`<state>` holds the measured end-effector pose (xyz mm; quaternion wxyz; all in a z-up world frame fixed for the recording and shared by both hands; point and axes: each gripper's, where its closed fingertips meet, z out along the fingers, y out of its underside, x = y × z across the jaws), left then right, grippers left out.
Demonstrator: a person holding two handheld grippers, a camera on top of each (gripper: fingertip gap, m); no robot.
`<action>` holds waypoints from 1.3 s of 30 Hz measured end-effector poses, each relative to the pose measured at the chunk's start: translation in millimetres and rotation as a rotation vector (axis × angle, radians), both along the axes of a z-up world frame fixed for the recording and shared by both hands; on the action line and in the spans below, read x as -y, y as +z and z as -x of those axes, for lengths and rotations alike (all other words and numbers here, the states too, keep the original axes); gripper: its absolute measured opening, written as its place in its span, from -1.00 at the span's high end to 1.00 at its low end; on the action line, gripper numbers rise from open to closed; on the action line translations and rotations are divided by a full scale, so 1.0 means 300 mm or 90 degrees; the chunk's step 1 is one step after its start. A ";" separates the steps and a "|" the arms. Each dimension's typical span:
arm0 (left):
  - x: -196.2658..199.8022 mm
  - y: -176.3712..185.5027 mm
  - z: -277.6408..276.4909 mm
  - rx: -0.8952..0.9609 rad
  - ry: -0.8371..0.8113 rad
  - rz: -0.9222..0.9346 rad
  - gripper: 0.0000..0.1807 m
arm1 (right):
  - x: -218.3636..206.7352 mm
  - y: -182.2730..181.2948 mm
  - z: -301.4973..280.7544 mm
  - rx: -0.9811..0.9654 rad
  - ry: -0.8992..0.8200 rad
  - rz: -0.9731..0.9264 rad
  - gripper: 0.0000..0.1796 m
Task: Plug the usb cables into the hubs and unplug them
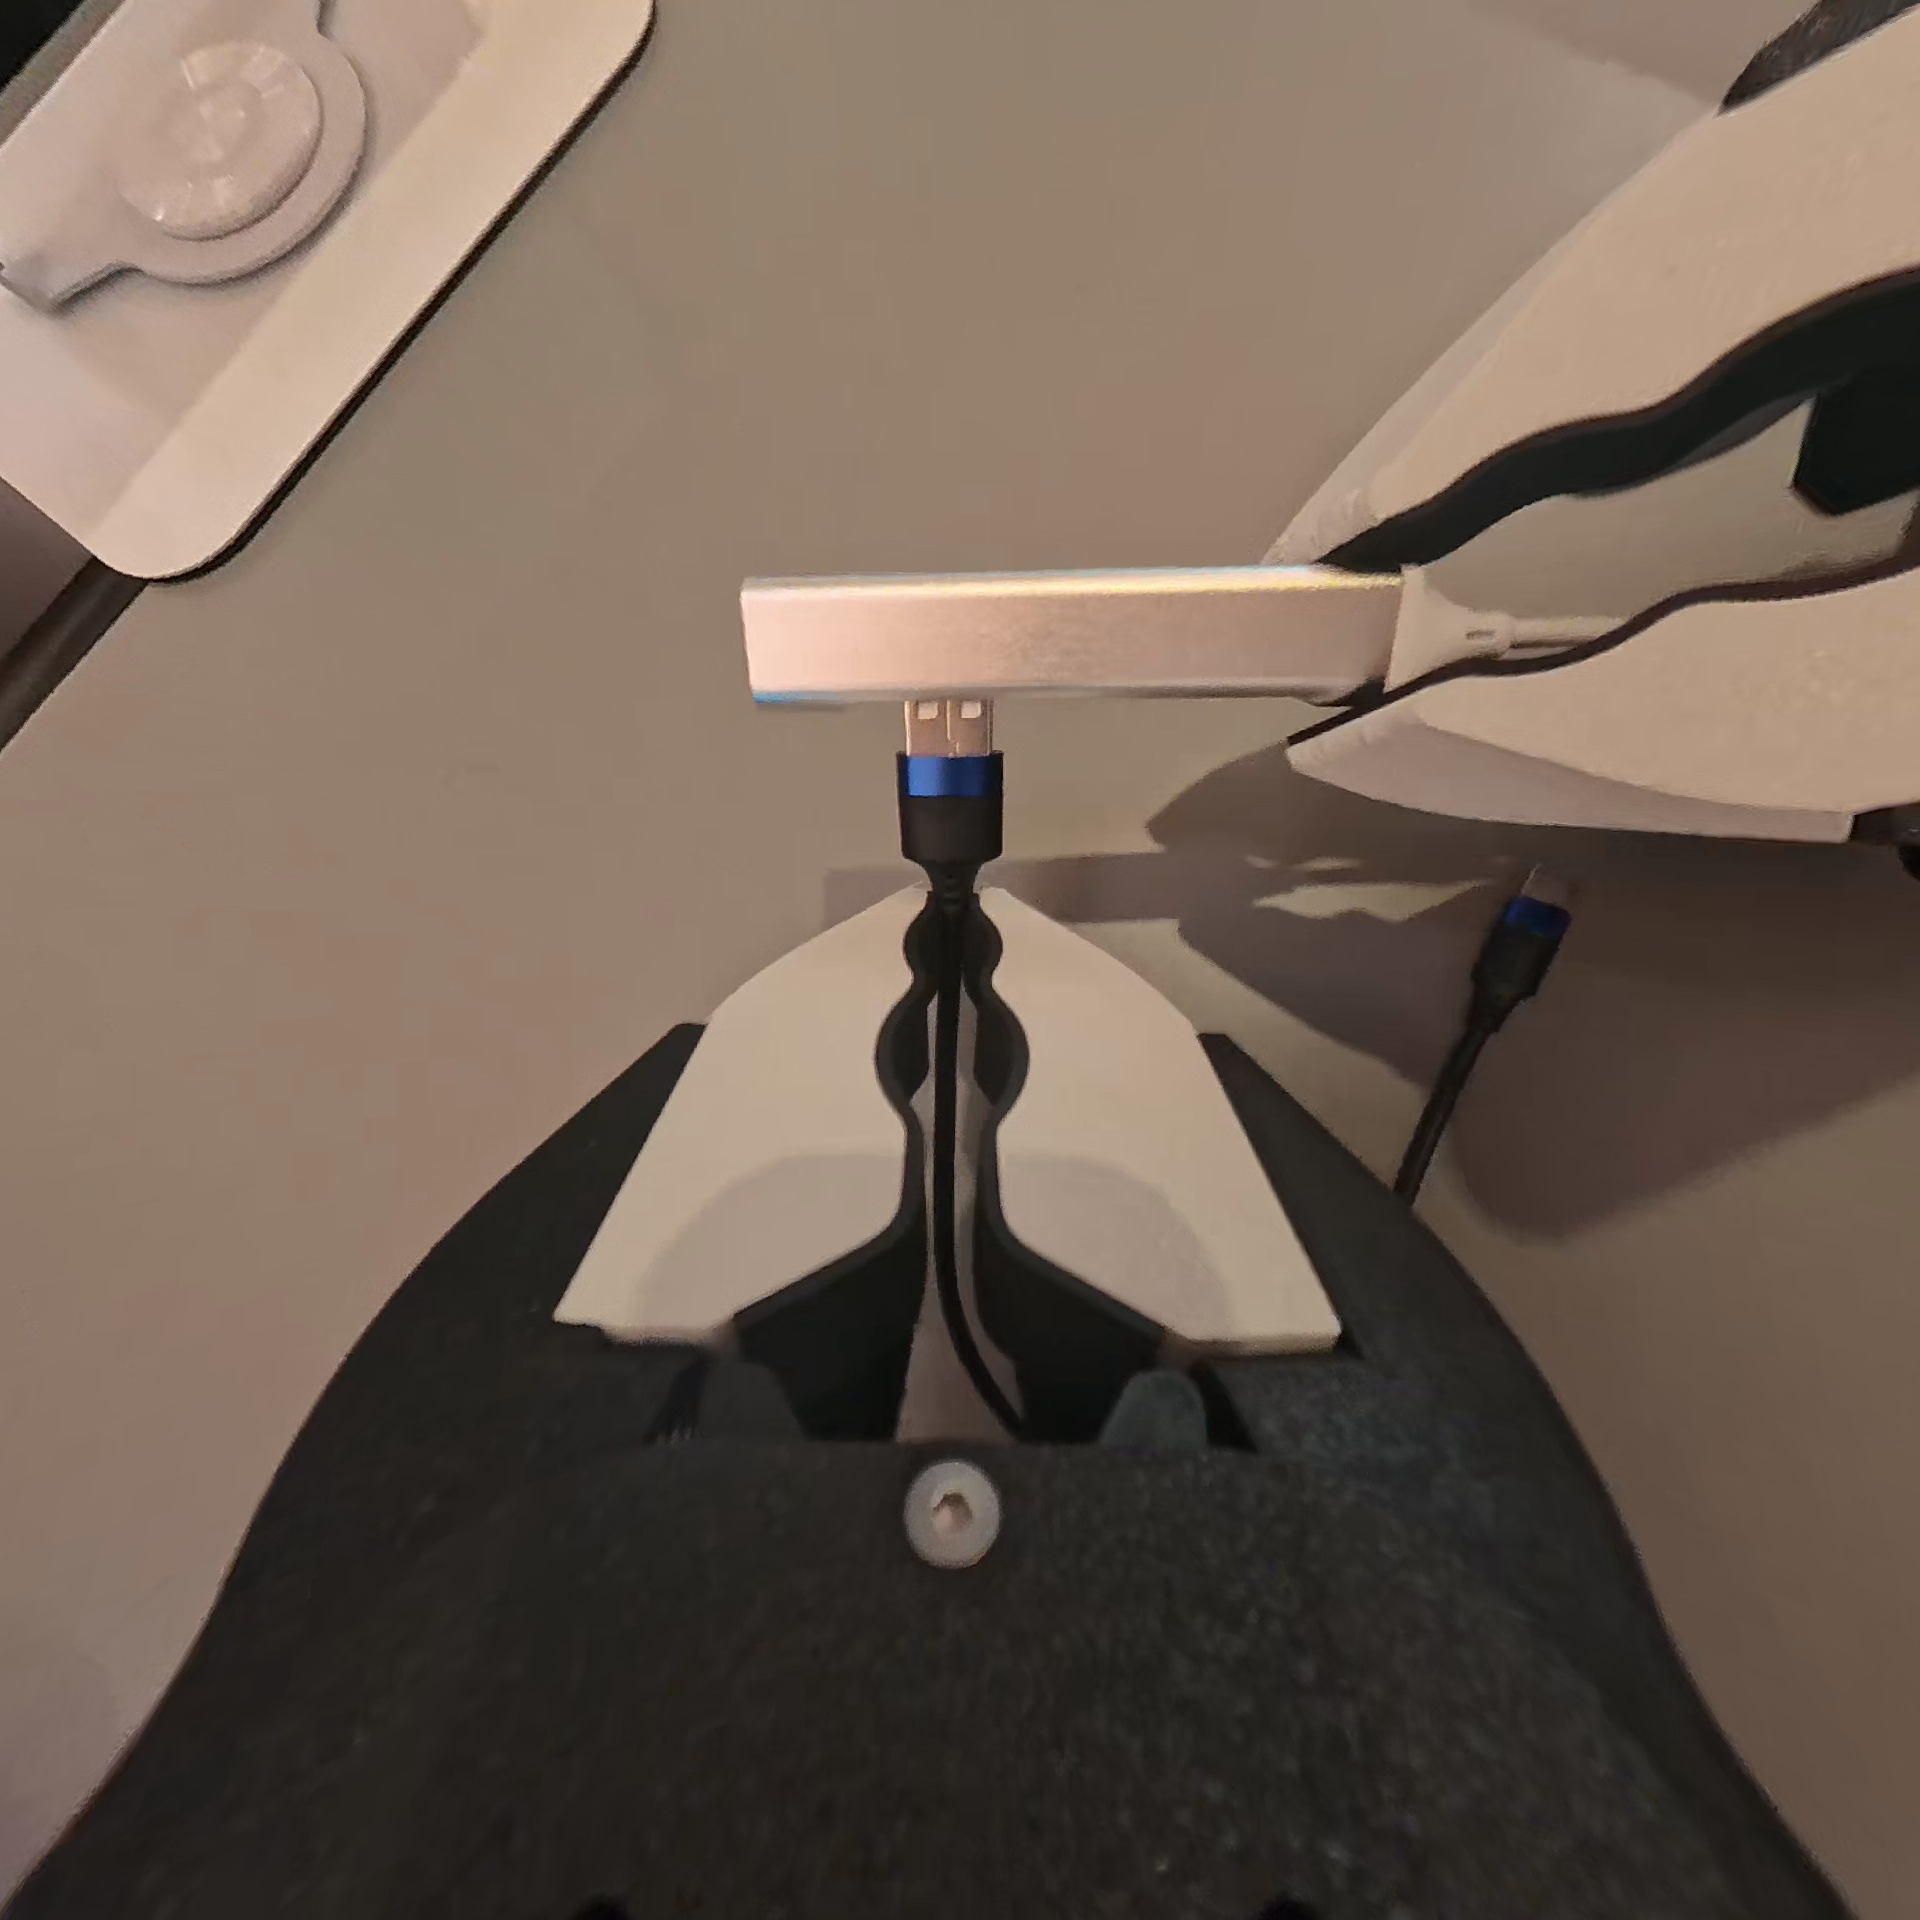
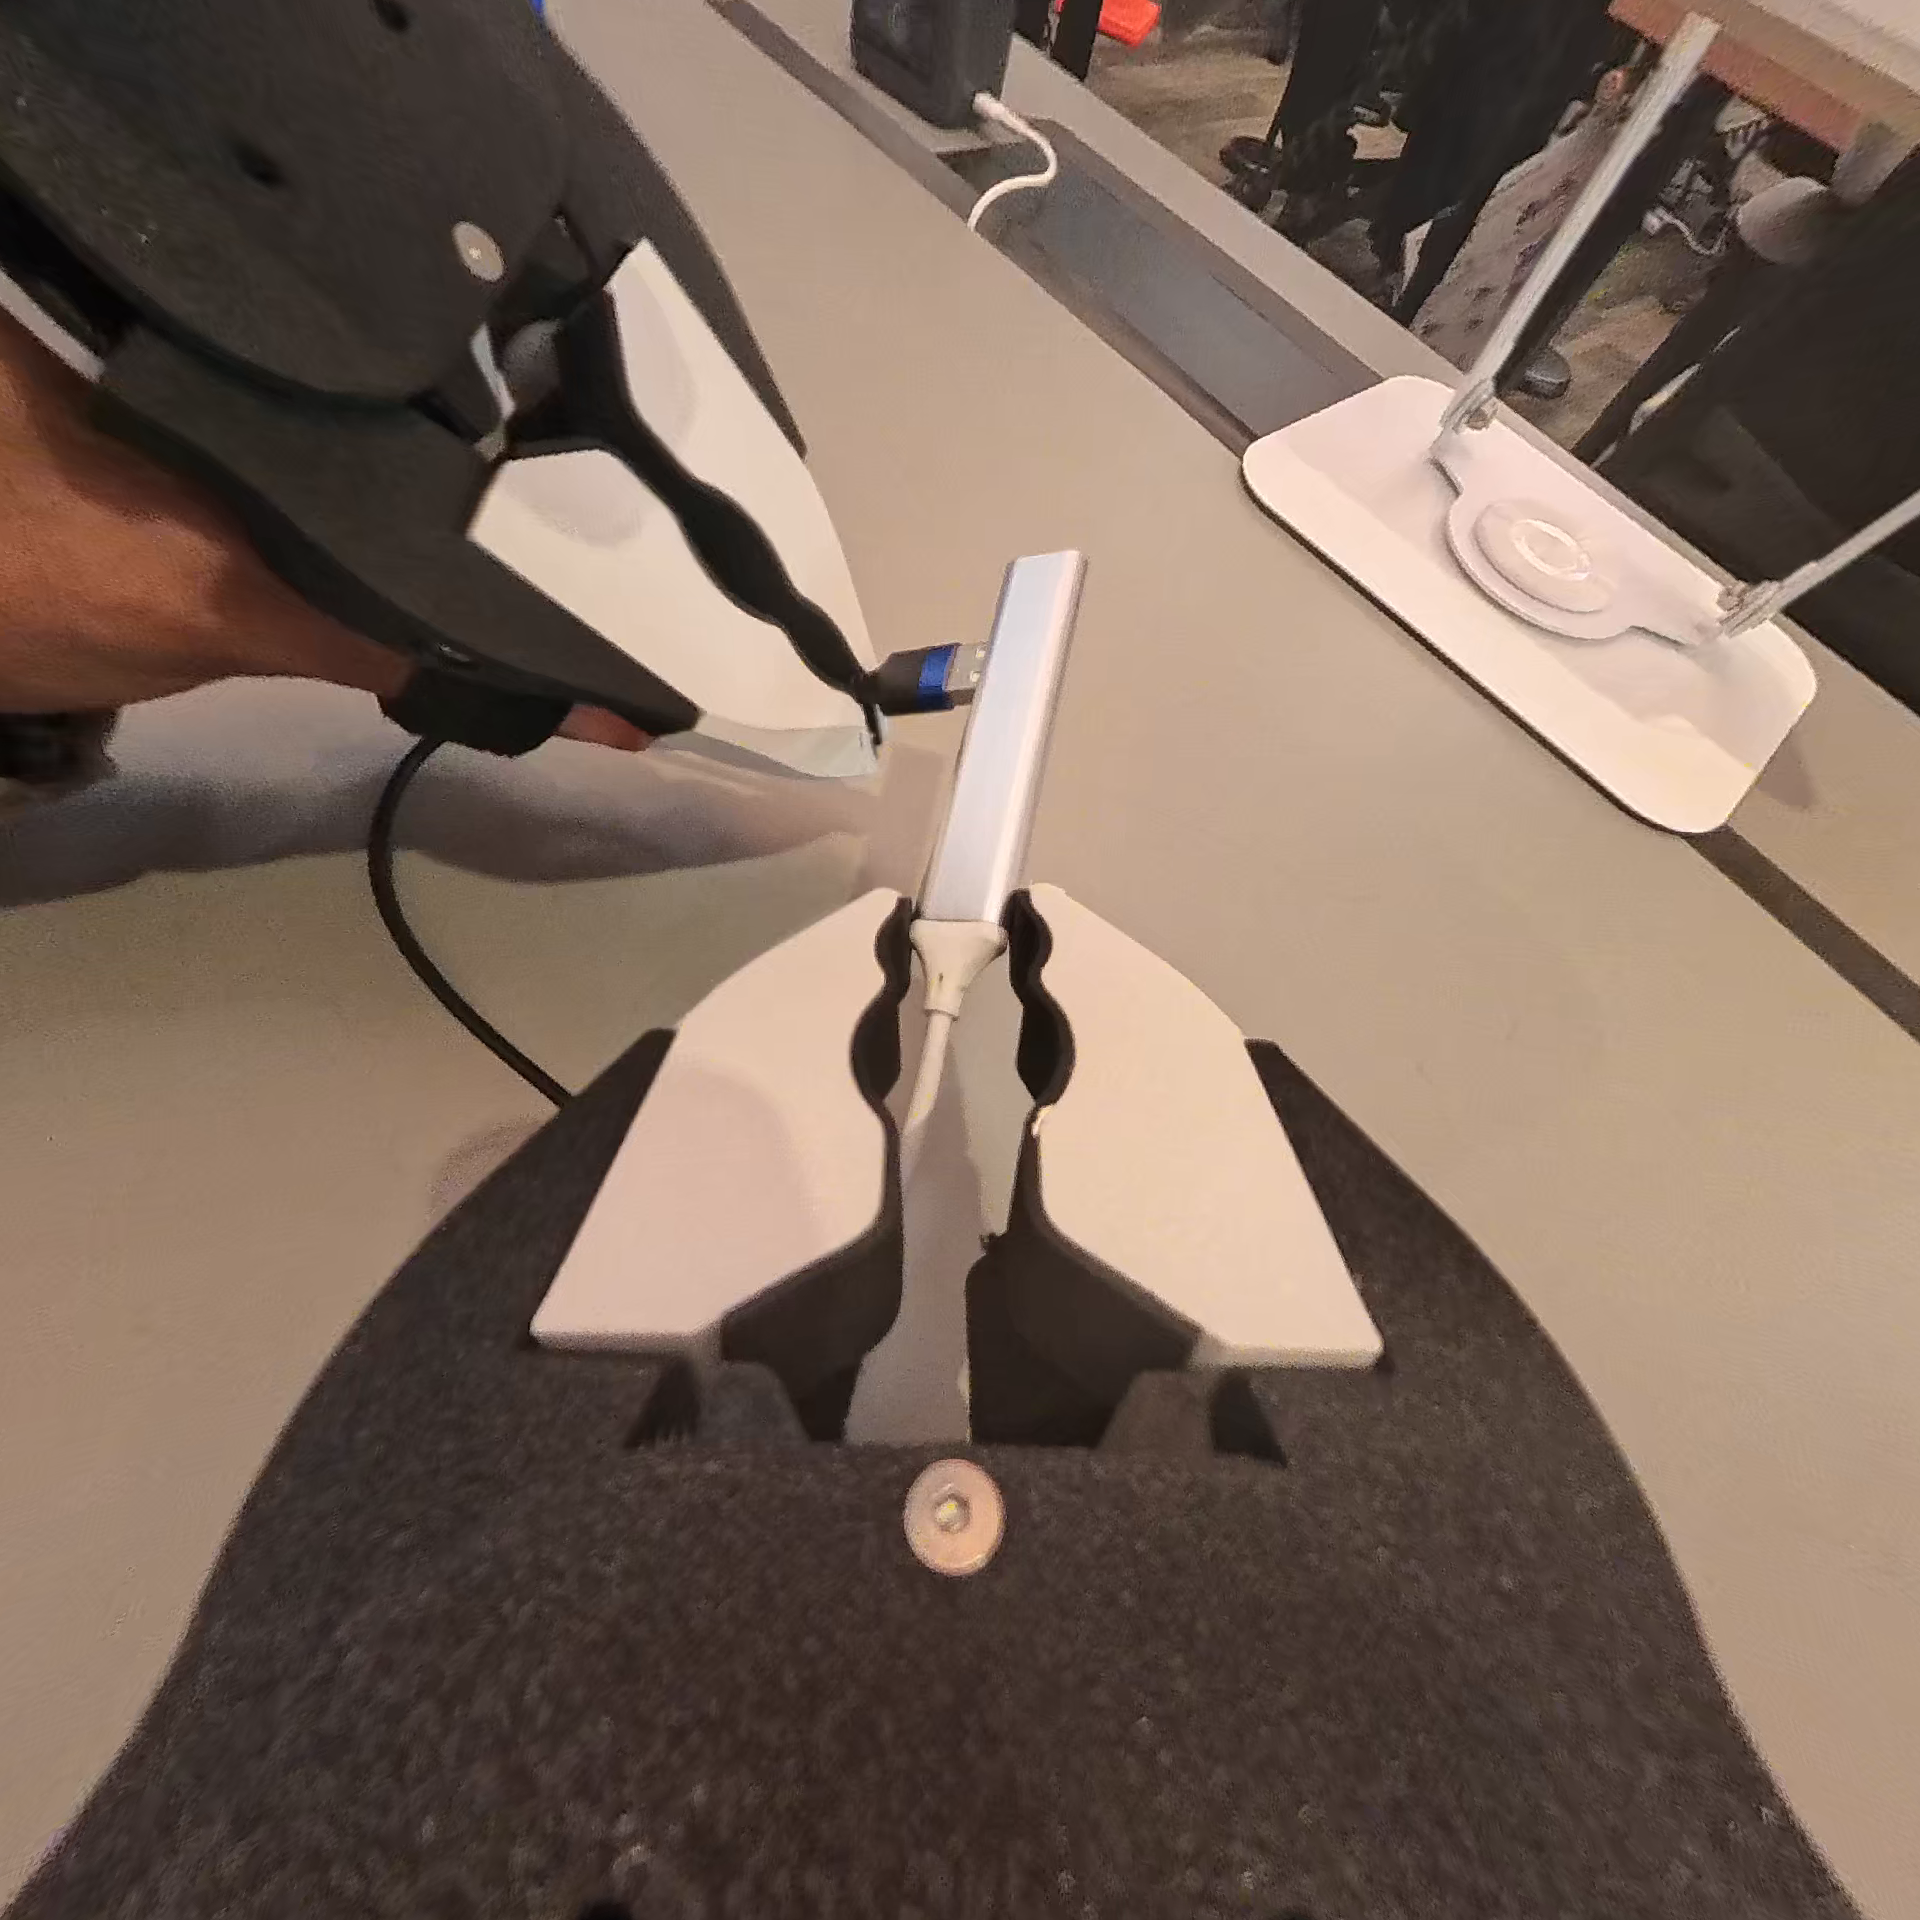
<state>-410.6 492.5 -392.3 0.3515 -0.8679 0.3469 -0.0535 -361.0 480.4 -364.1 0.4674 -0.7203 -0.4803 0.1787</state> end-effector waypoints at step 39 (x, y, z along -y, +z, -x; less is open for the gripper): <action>0.019 -0.025 0.013 -0.095 -0.057 -0.009 0.97 | 0.028 -0.019 -0.001 0.052 0.059 0.026 0.79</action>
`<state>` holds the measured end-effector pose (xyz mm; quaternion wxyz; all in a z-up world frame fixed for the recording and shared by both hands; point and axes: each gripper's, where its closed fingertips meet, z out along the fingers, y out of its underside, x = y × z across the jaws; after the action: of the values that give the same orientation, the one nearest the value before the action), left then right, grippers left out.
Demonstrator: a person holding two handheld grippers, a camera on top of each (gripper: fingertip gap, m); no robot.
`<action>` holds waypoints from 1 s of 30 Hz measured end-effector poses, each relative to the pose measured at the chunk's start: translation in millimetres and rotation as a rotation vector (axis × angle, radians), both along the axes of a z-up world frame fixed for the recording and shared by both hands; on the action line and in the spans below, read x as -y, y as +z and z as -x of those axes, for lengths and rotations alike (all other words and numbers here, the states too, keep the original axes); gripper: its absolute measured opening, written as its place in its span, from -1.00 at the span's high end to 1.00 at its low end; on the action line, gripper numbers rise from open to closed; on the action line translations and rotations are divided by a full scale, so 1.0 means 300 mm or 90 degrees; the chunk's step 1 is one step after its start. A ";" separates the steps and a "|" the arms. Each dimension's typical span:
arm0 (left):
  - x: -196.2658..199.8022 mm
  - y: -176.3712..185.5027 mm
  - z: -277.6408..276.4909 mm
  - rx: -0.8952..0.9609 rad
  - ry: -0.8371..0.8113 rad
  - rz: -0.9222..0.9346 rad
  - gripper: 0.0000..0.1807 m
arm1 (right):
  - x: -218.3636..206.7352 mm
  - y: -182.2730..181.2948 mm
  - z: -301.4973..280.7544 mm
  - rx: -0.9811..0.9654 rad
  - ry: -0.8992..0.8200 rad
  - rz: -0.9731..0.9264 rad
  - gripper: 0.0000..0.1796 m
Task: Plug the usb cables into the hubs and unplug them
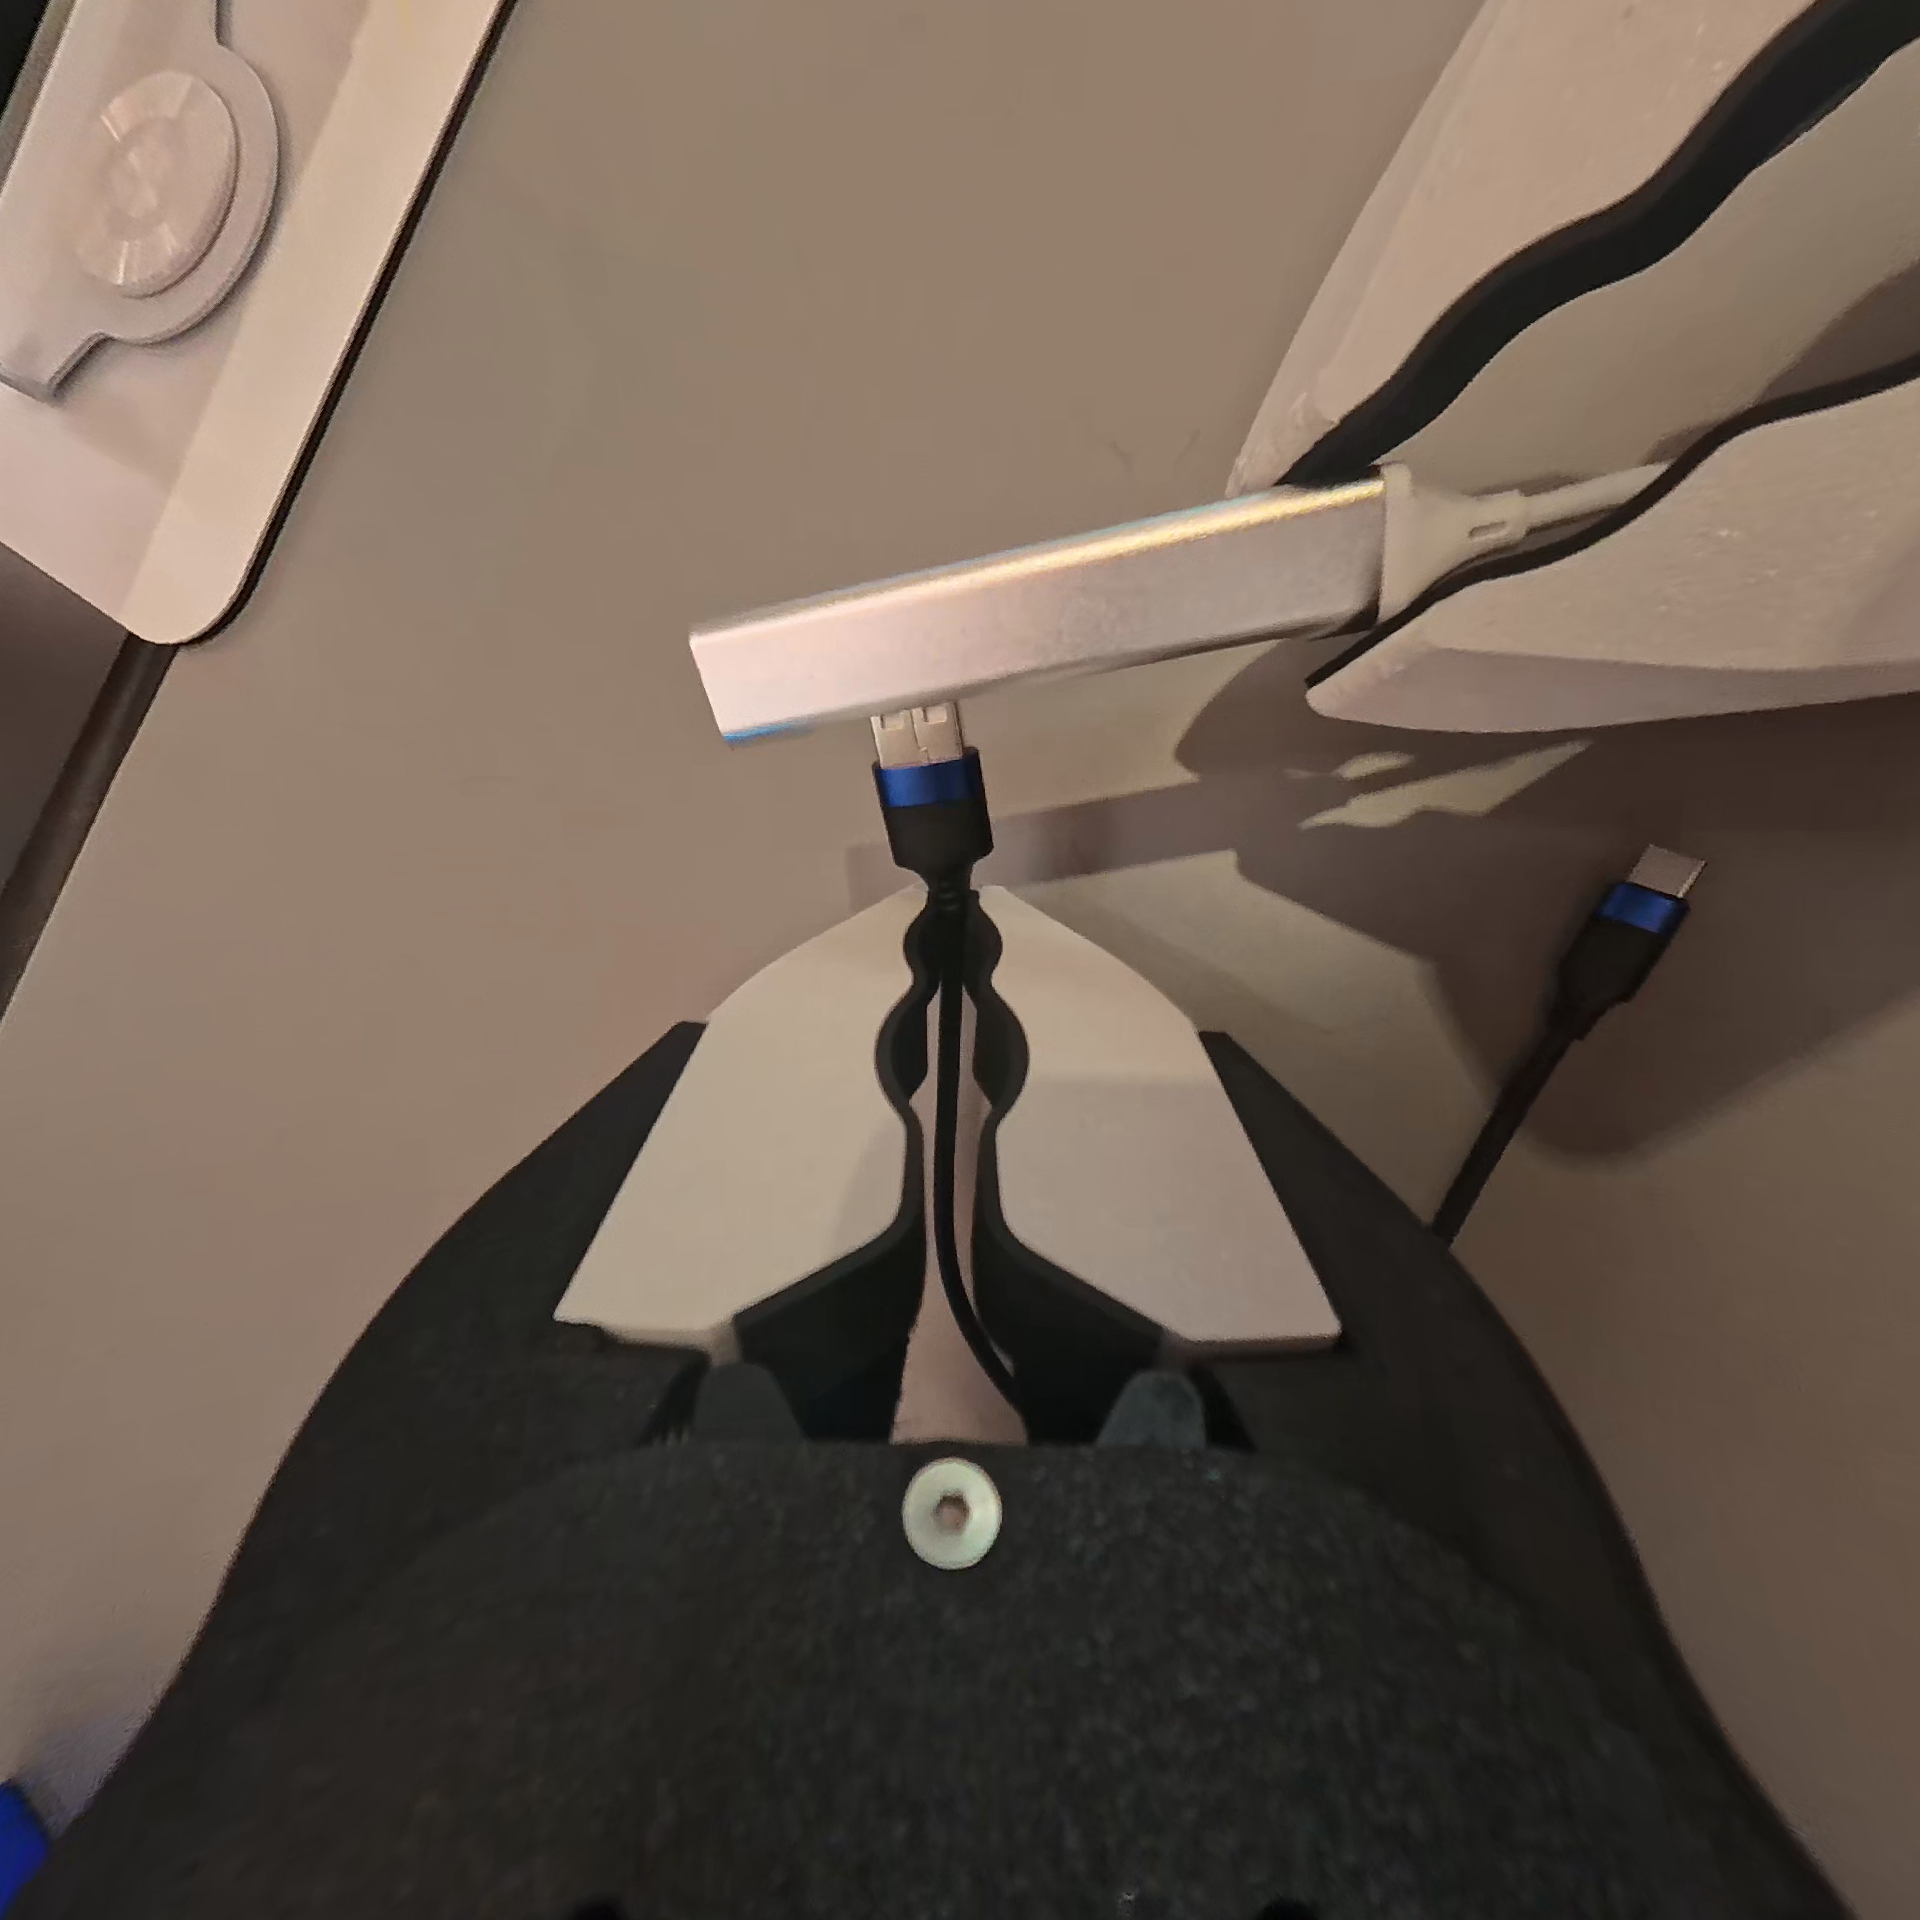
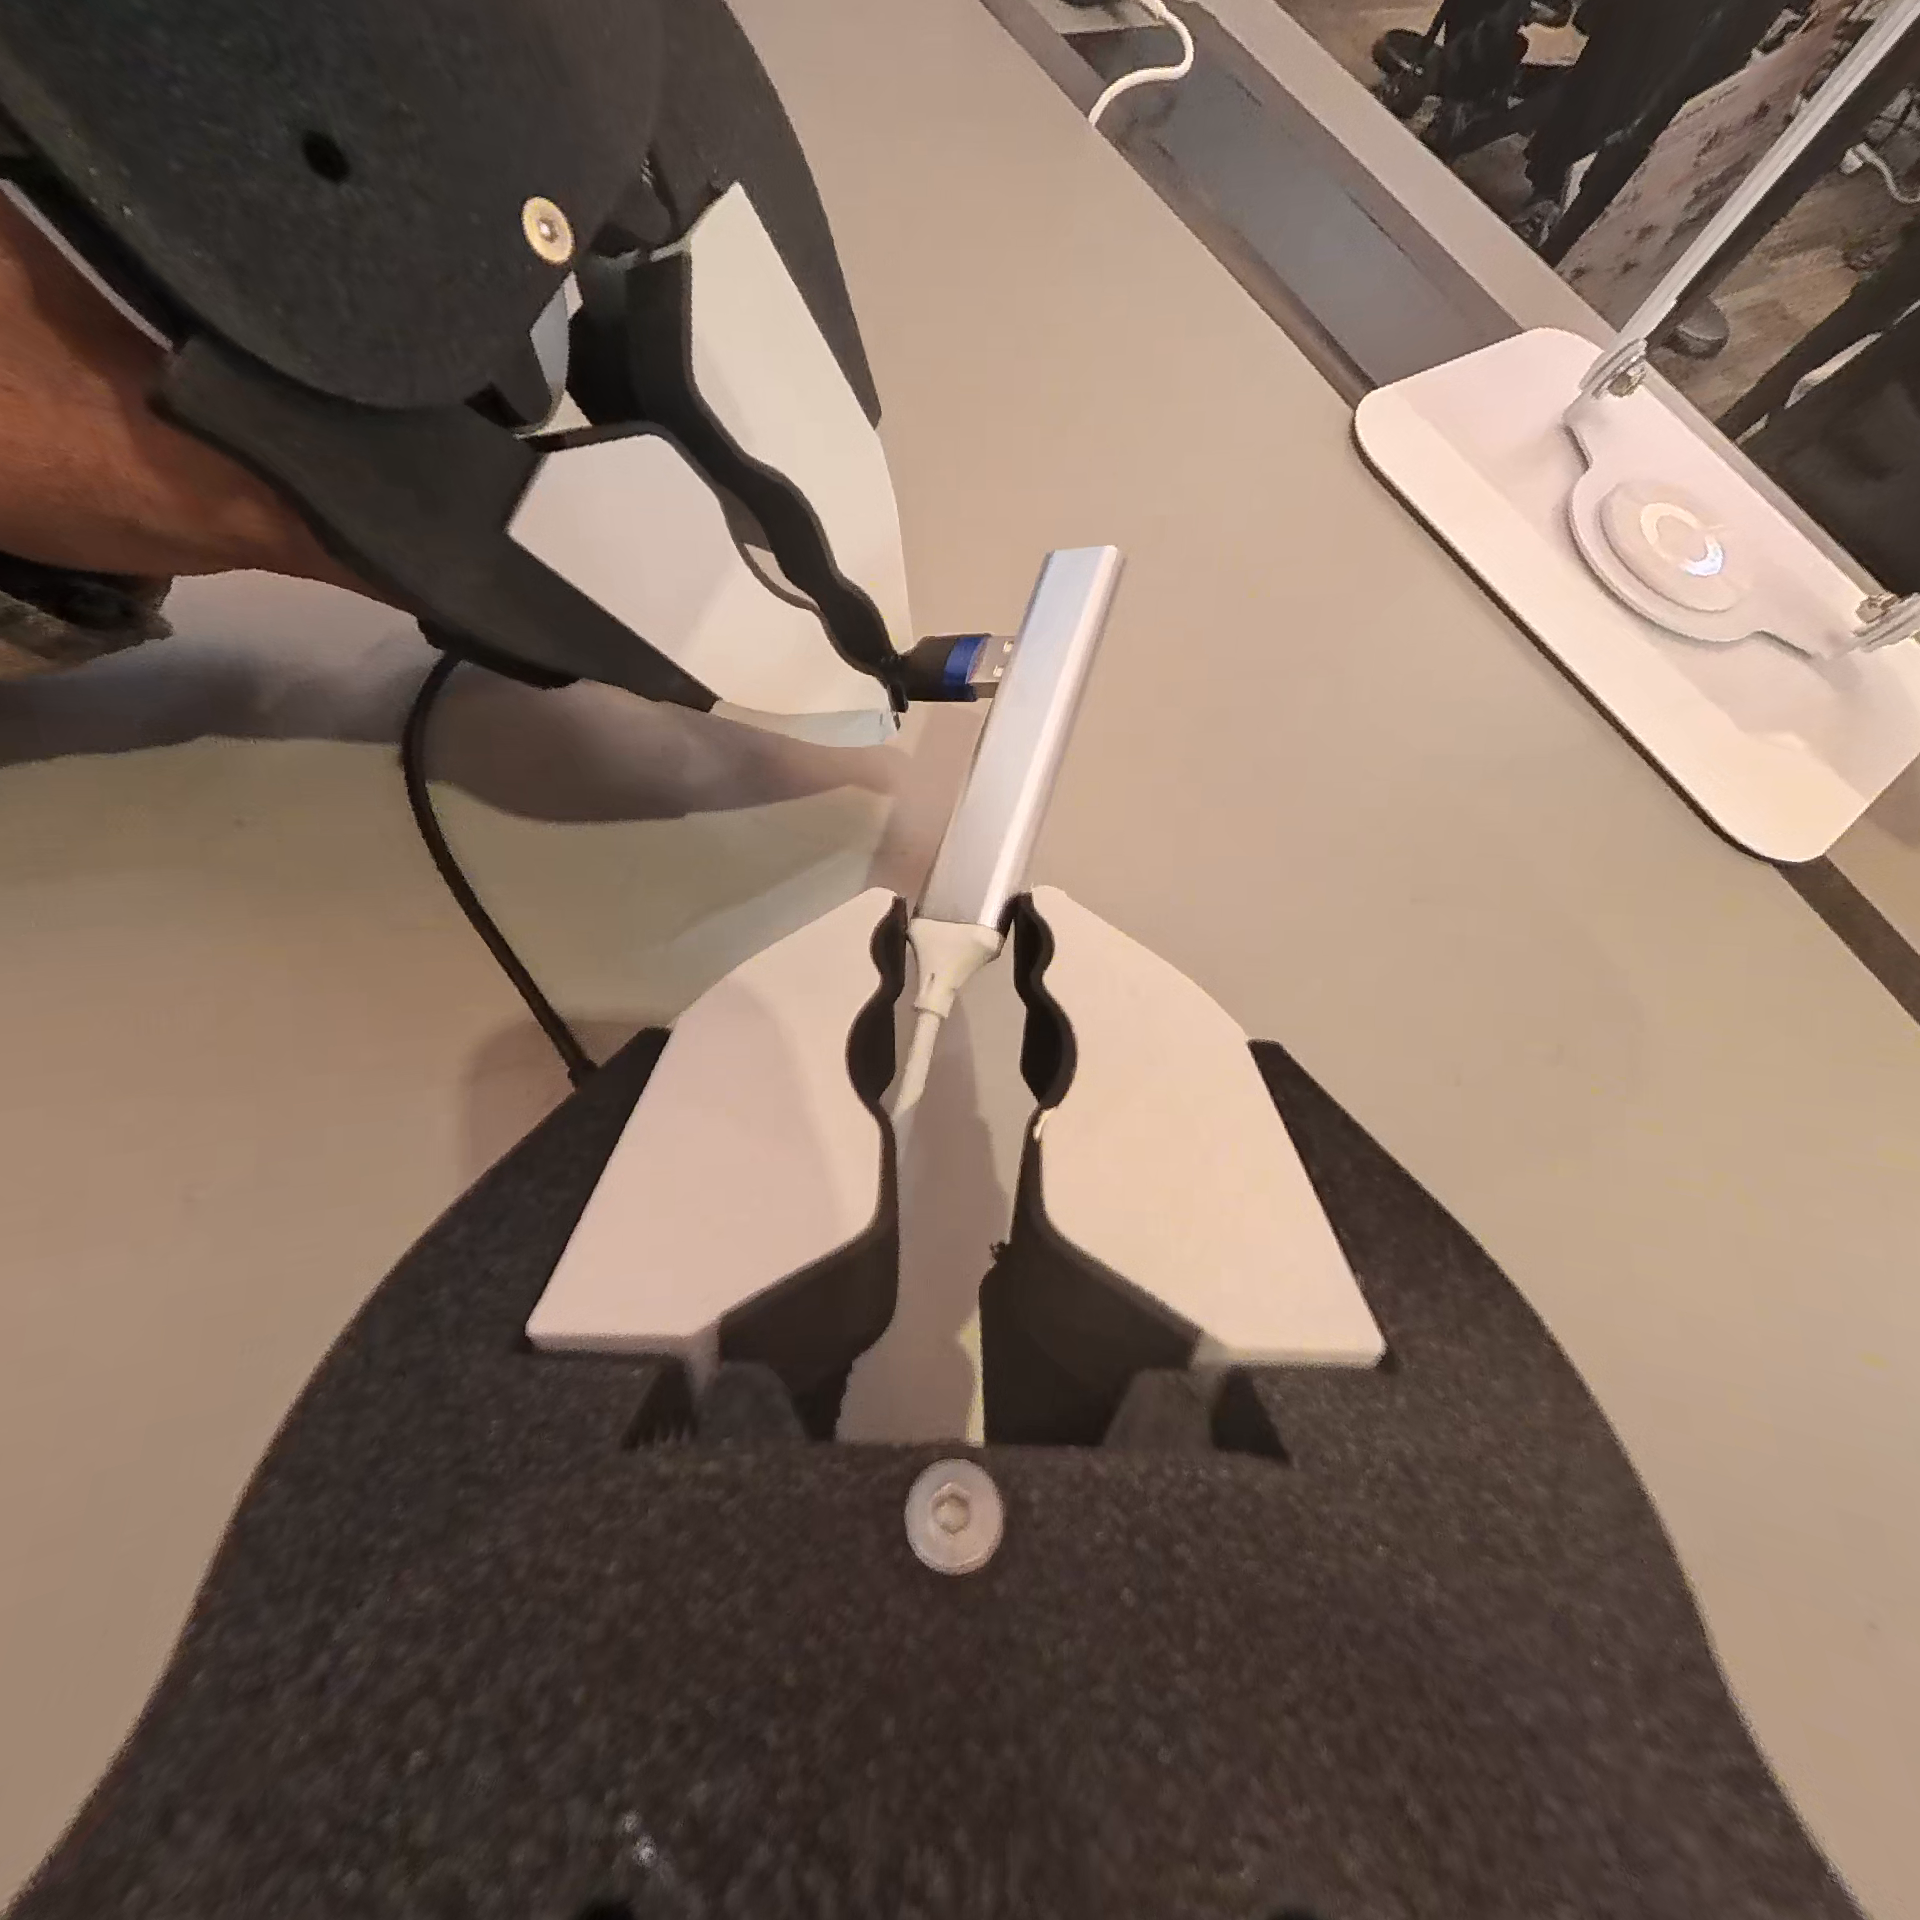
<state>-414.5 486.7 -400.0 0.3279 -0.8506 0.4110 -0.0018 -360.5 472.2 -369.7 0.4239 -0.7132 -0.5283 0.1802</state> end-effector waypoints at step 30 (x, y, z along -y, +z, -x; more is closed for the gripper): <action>0.001 -0.003 -0.022 0.031 -0.016 0.005 0.97 | -0.011 0.054 -0.042 -0.242 0.092 0.562 0.63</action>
<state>-408.0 486.4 -400.8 0.3343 -0.8464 0.4137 -0.0281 -348.1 475.4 -353.4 0.1562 -0.7408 -0.3628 0.5433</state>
